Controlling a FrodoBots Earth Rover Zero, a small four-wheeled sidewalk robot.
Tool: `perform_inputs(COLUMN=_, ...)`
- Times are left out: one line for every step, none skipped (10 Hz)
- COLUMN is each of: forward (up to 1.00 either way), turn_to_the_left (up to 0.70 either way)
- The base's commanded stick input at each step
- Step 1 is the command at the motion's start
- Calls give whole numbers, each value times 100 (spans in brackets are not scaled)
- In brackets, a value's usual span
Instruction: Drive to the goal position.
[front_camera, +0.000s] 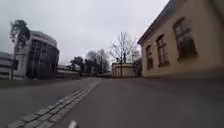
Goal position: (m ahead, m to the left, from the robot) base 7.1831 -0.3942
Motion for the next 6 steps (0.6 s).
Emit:
perform_inputs(forward=100, turn_to_the_left=1)
perform_inputs(forward=100, turn_to_the_left=1)
perform_inputs(forward=100, turn_to_the_left=1)
perform_inputs(forward=100, turn_to_the_left=1)
perform_inputs(forward=100, turn_to_the_left=1)
perform_inputs(forward=100, turn_to_the_left=1)
